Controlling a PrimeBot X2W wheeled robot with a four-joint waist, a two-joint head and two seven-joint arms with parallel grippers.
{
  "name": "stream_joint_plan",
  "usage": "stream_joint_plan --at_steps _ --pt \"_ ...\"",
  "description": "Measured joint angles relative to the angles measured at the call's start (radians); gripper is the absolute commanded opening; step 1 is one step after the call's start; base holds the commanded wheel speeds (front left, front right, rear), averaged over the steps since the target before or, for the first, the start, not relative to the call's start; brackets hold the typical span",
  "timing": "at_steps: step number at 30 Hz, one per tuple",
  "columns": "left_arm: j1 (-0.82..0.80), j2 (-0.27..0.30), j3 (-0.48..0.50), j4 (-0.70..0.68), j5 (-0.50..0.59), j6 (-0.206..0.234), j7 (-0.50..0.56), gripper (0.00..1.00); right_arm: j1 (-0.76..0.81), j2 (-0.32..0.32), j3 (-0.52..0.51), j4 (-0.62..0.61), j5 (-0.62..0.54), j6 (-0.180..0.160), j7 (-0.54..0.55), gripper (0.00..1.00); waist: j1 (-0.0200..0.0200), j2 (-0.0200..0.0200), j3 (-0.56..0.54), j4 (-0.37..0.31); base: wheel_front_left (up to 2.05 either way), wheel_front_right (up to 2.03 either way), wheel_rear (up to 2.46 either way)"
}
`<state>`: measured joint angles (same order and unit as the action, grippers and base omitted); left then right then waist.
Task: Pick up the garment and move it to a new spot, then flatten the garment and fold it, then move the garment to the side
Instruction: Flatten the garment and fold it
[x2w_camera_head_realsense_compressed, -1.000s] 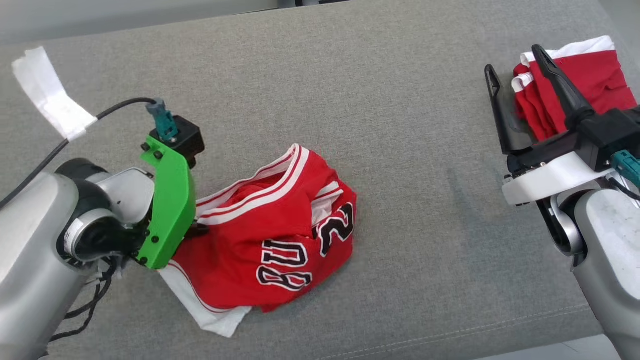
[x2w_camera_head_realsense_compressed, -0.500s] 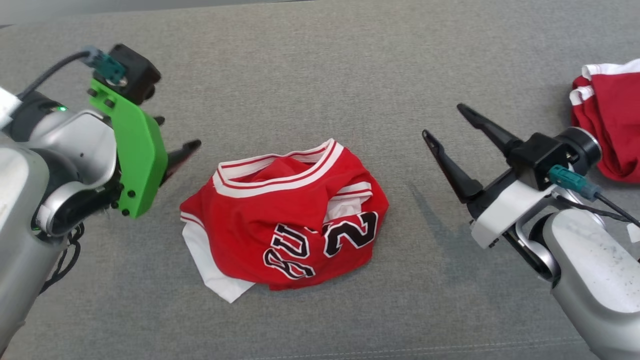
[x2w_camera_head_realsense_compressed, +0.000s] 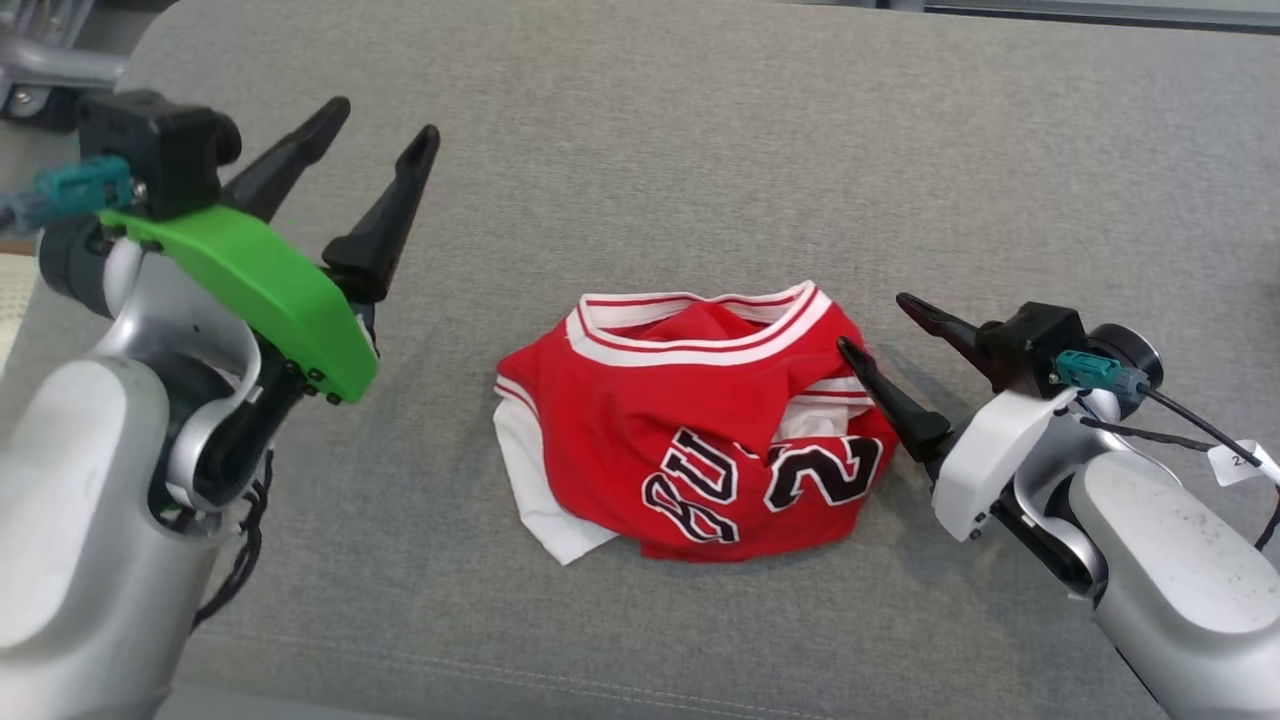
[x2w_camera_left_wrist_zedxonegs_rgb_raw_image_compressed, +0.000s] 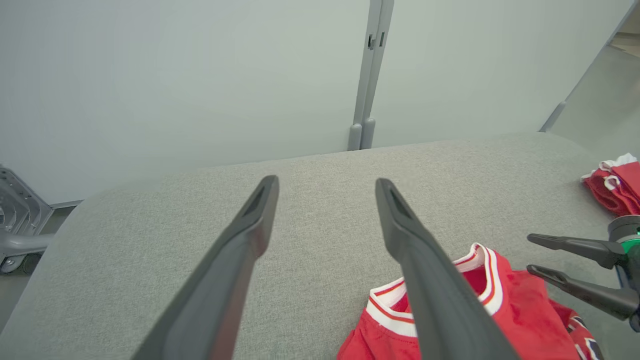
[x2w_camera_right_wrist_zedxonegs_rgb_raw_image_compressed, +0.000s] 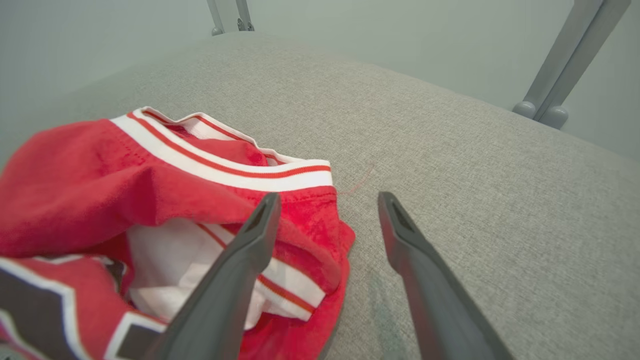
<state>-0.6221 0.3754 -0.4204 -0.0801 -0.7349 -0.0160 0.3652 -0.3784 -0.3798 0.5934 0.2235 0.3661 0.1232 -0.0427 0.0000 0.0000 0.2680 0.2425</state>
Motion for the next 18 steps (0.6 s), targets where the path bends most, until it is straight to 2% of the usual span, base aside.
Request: stream_joint_plan --at_steps 5,10,16,17,18 --pt "0.089 -0.037 0.007 -0.005 0.011 0.041 -0.110 1.00 0.042 -0.017 0.013 0.032 0.049 0.000 0.010 1.00 0.0000 0.0000 -0.012 0.069 0.00 0.00 0.00" --pt "0.194 -0.036 0.036 -0.024 0.024 0.079 -0.188 1.00 0.085 -0.028 0.087 0.043 0.096 0.000 0.032 1.00 0.0000 0.0000 -0.037 0.128 0.00 0.00 0.00" --pt "0.302 -0.043 0.034 -0.077 0.030 0.093 -0.253 1.00 0.096 -0.061 0.090 0.065 0.124 0.000 0.050 1.00 0.0000 0.0000 -0.078 0.178 0.00 0.00 0.00" --pt "0.319 -0.044 0.031 -0.082 0.030 0.093 -0.260 1.00 0.096 -0.067 0.088 0.072 0.126 0.000 0.053 0.90 0.0000 0.0000 -0.083 0.183 0.00 0.00 0.00" --pt "0.337 -0.047 0.030 -0.088 0.030 0.097 -0.263 1.00 0.096 -0.072 0.086 0.078 0.130 0.000 0.057 0.90 0.0000 0.0000 -0.088 0.188 0.00 0.00 0.00"
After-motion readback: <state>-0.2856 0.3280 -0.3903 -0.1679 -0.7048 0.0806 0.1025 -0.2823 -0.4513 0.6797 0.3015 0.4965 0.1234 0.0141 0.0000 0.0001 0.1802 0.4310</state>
